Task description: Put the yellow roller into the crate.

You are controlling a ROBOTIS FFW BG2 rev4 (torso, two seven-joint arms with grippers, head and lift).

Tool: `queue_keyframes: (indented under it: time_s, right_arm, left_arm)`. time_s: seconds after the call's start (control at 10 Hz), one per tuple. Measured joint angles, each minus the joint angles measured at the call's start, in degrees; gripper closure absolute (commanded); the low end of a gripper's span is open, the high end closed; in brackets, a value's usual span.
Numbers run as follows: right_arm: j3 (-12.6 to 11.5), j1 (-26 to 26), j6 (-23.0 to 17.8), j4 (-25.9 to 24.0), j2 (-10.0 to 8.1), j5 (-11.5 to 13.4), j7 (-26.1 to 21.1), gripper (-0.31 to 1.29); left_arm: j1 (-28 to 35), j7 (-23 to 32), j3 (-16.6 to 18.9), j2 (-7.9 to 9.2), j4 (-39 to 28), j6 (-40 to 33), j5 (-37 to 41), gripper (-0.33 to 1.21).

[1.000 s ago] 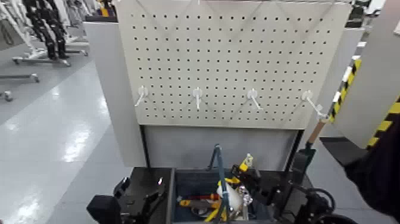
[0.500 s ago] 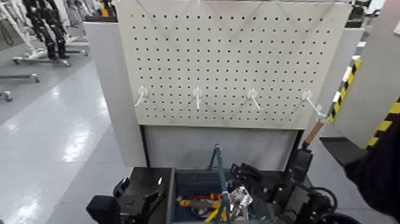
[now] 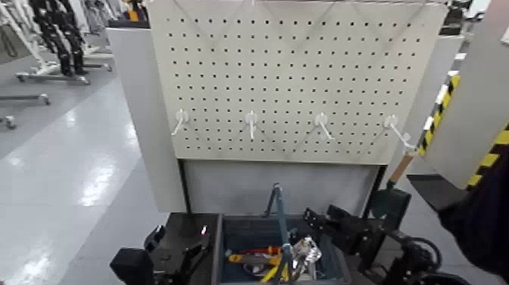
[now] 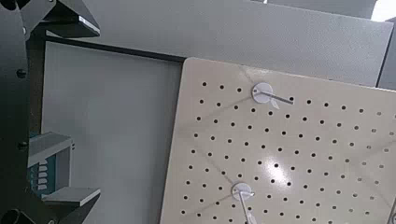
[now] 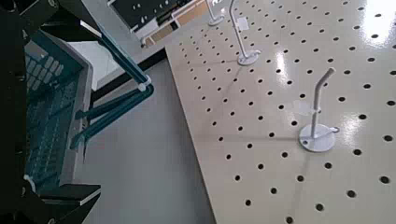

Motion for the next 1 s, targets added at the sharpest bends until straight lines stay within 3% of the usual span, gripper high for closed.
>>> queue_keyframes:
  time_s: [0.3, 0.6, 0.8, 1.0]
  right_arm:
    - [-0.46, 6.42, -7.66, -8.07, 1.17, 9.06, -12.0, 0.14]
    - [0.27, 12.97, -15.57, -12.6, 2.3, 14.72, -22.51, 0.14]
    - [0.6, 16.69, -20.57, -13.84, 3.26, 17.81, -26.74, 0.14]
    - [-0.26, 19.76, -22.73, -14.85, 4.96, 20.99, -27.43, 0.14]
  left_arm:
    - [-0.09, -0.02, -0.15, 0.13, 0.0, 0.04, 0.04, 0.11]
    - [-0.12, -0.03, -0.21, 0.26, 0.0, 0.09, 0.09, 0.11]
    - [-0.12, -0.05, -0.25, 0.26, 0.0, 0.09, 0.09, 0.11]
    - [0.01, -0.05, -0.14, 0.26, 0.0, 0.05, 0.11, 0.11]
